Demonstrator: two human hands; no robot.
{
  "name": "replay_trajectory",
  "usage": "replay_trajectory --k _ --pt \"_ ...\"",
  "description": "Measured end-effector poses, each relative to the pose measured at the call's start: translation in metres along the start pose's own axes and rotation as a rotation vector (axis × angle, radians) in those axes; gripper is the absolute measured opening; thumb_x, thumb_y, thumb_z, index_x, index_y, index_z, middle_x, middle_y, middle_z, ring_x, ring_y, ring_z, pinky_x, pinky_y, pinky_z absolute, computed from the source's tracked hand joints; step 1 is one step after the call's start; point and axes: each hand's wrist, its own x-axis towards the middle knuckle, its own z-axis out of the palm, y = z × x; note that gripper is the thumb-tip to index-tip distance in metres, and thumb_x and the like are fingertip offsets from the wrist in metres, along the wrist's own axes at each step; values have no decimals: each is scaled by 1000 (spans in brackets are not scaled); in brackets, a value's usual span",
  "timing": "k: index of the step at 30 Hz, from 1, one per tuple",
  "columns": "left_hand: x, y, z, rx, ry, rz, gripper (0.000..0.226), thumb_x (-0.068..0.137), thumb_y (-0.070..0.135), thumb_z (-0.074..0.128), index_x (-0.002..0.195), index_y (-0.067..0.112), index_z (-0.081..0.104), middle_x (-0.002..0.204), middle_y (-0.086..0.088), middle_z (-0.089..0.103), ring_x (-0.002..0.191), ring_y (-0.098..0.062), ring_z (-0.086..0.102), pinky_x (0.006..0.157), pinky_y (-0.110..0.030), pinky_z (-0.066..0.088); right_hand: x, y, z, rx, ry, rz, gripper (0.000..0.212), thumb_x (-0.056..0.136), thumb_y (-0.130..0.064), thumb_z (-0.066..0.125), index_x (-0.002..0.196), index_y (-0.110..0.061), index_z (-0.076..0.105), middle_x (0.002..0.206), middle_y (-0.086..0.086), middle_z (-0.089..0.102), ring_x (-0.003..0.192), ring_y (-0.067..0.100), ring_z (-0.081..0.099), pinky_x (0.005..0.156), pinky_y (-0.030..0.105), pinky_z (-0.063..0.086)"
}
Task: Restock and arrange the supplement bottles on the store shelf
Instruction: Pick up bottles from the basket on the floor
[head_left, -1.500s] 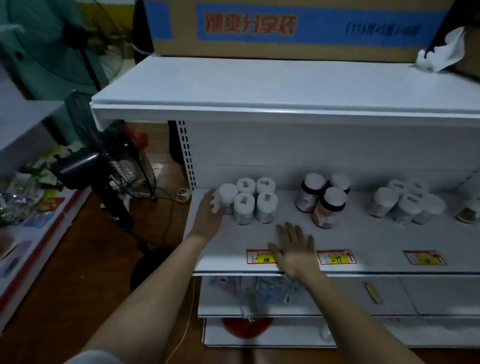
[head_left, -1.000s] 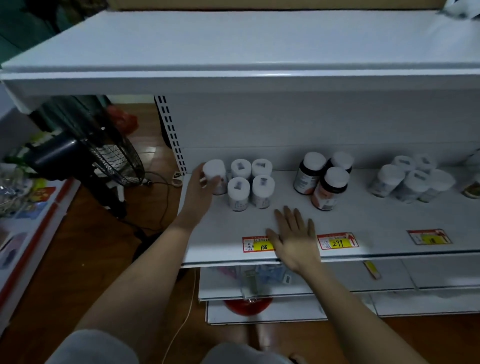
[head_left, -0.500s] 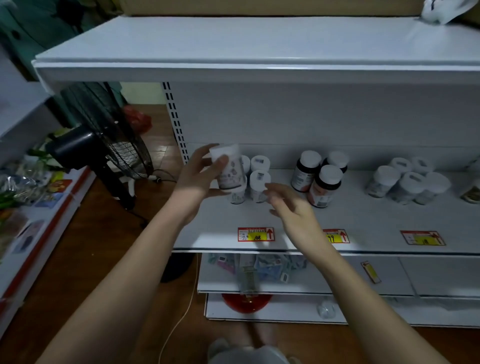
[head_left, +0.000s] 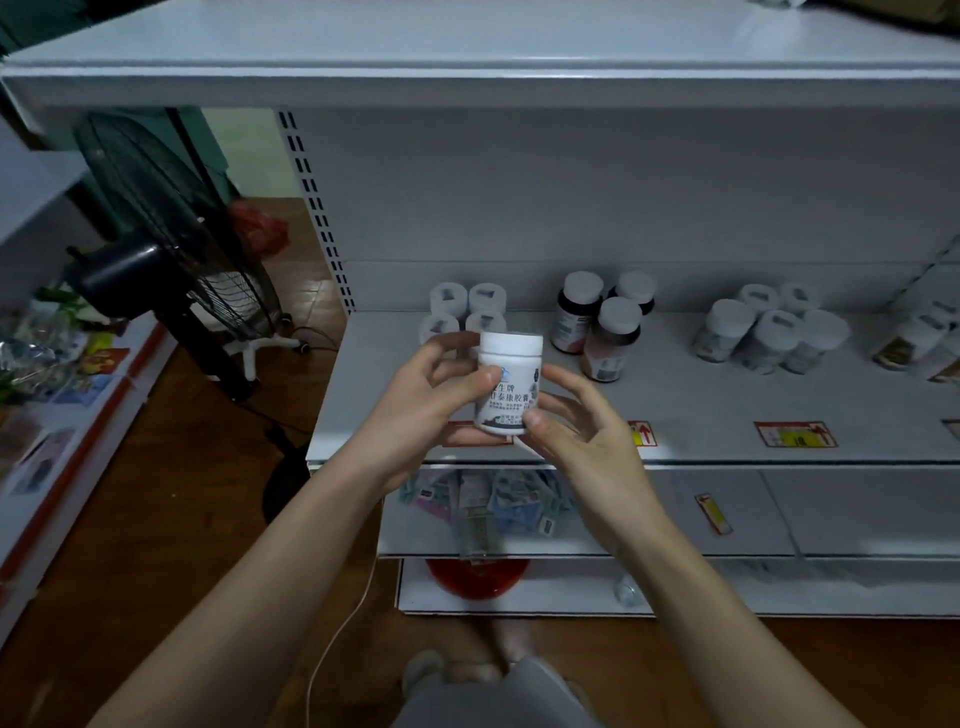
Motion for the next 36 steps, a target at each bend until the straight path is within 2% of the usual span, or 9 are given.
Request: replay_trajectory --k 6,10,14,16,18,21,24,27,36 --pt "-6 -11 15 -24 20 -24 33 94 13 64 127 15 55 120 -13 67 100 -23 72 69 -39 62 -6 7 -6 84 43 47 37 93 -1 62 127 -16 61 117 3 71 106 18 70 85 26 56" --pt "-6 -10 22 24 27 -28 28 94 18 65 120 14 55 108 -5 74 93 -16 73 69 -31 60 -7 5 -8 25 55 36 43 91 -3 66 132 -15 59 119 4 70 104 21 71 91 31 56" --pt "-3 -8 29 100 57 16 28 91 16 68 117 14 56 107 -2 72 84 -4 72 65 -16 54 -6 1 -8 -124 104 -17 52 84 -9 77 130 -26 59 107 -11 66 97 1 67 77 18 54" --pt "-1 -7 30 141 73 37 32 90 18 70 120 13 58 110 -1 67 82 1 70 64 -13 52 -4 0 -7 -153 102 -30 53 83 -12 78 129 -29 58 109 -12 65 97 -2 65 75 15 53" --pt "0 -6 29 136 82 46 32 90 19 70 119 12 60 107 1 68 84 0 70 67 -15 54 -3 1 -6 -173 94 -26 49 86 -16 76 129 -30 59 115 -10 67 104 2 64 82 18 55" --pt "1 -5 28 110 80 47 30 90 17 69 118 11 62 102 1 69 88 -7 71 76 -24 59 -1 0 -4 -60 34 36 39 98 -19 59 137 -21 56 123 -2 69 113 12 66 97 31 54" --pt "3 -7 24 94 107 45 37 89 19 71 123 10 58 111 -8 68 98 -13 71 87 -36 59 1 -1 -2 57 4 87 37 103 -11 49 139 -18 52 120 4 71 113 19 67 97 34 55" --pt "6 -6 19 88 119 37 39 89 24 72 122 11 56 116 -12 70 106 -19 69 93 -46 57 3 -2 0 93 23 71 36 100 -7 53 135 -17 55 116 7 73 110 21 69 92 30 56" --pt "8 -1 16 105 118 40 37 87 28 72 120 12 63 109 -2 70 99 -14 71 80 -31 60 7 -4 5 -114 89 -13 43 89 -15 72 129 -21 58 117 -7 70 105 8 68 92 31 56"
